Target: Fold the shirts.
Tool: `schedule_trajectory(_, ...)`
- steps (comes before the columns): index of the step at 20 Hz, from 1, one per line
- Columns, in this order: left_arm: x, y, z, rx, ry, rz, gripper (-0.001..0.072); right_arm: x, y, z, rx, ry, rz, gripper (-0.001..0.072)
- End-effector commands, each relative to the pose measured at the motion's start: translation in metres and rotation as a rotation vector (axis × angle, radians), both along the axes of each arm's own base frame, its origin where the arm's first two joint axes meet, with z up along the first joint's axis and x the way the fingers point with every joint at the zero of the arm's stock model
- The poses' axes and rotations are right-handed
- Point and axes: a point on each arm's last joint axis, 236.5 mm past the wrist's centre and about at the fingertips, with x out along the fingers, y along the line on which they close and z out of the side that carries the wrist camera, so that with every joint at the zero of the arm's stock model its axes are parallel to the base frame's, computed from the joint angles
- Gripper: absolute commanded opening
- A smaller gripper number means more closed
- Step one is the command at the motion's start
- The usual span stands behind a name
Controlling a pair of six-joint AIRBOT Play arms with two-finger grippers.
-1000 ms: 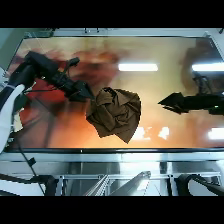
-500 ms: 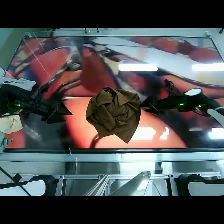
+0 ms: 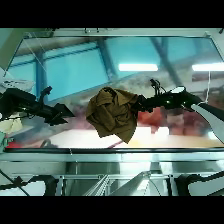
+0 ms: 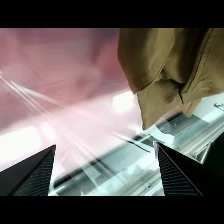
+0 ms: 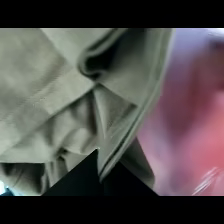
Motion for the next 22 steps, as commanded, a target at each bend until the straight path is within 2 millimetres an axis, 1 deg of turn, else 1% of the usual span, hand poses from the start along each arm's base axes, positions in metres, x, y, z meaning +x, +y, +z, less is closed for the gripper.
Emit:
schedule_trajectory(1,0.007,-0.019,-0.02,0.032,-0.018,-0.029,0.0712,-0.004,0.005,0.006,0.033,0.006,0.027,0.002)
schedule_trajectory(3,-0.001,-0.041,-0.045,0.035,0.028,-0.089,0.0712,-0.006,0.006,0.007,0.037,0.009,0.033,0.0021)
schedule_trajectory(4,-0.002,-0.05,-0.055,0.034,0.041,-0.129,0.0712,-0.006,0.006,0.007,0.038,0.01,0.033,0.002)
schedule_trajectory(6,0.007,-0.068,-0.065,0.033,0.04,-0.19,0.0711,-0.009,0.007,0.008,0.045,0.016,0.043,0.002)
schedule_trajectory(8,0.02,-0.083,-0.063,0.028,0.014,-0.237,0.0711,-0.012,0.008,0.009,0.053,0.022,0.054,0.002)
schedule_trajectory(9,0.027,-0.09,-0.057,0.024,-0.009,-0.264,0.071,-0.013,0.009,0.01,0.057,0.026,0.059,0.002)
schedule_trajectory(10,0.032,-0.096,-0.05,0.018,-0.03,-0.281,0.0693,-0.014,0.009,0.011,0.059,0.028,0.062,0.002)
schedule_trajectory(12,0.046,-0.101,-0.043,0.026,-0.078,-0.286,0.0686,-0.015,0.009,0.011,0.06,0.029,0.064,0.002)
schedule_trajectory(13,0.053,-0.101,-0.043,0.03,-0.096,-0.277,0.0504,-0.015,0.009,0.011,0.061,0.029,0.064,0.0021)
schedule_trajectory(14,0.059,-0.101,-0.044,0.033,-0.105,-0.271,0.0217,-0.015,0.009,0.011,0.062,0.029,0.064,0.0021)
schedule_trajectory(15,0.06,-0.102,-0.047,0.029,-0.095,-0.277,0.0012,-0.015,0.009,0.011,0.062,0.03,0.064,0.0021)
schedule_trajectory(16,0.058,-0.103,-0.049,0.021,-0.077,-0.289,0.0021,-0.016,0.01,0.012,0.064,0.032,0.069,0.0033)
schedule_trajectory(17,0.055,-0.103,-0.051,0.013,-0.061,-0.3,0.0022,-0.017,0.009,0.012,0.068,0.035,0.072,0.0157)
schedule_trajectory(18,0.055,-0.102,-0.051,0.011,-0.055,-0.301,0.0021,-0.018,0.008,0.014,0.075,0.04,0.073,0.0329)
schedule_trajectory(19,0.055,-0.1,-0.047,0.008,-0.058,-0.3,0.0021,-0.016,0.004,0.015,0.079,0.043,0.066,0.0409)
schedule_trajectory(21,0.057,-0.094,-0.039,0.002,-0.069,-0.295,0.0022,-0.007,-0.012,0.014,0.075,0.04,0.025,0.0408)
schedule_trajectory(22,0.056,-0.092,-0.034,-0.003,-0.069,-0.297,0.0021,-0.002,-0.02,0.013,0.072,0.036,0.0,0.0351)
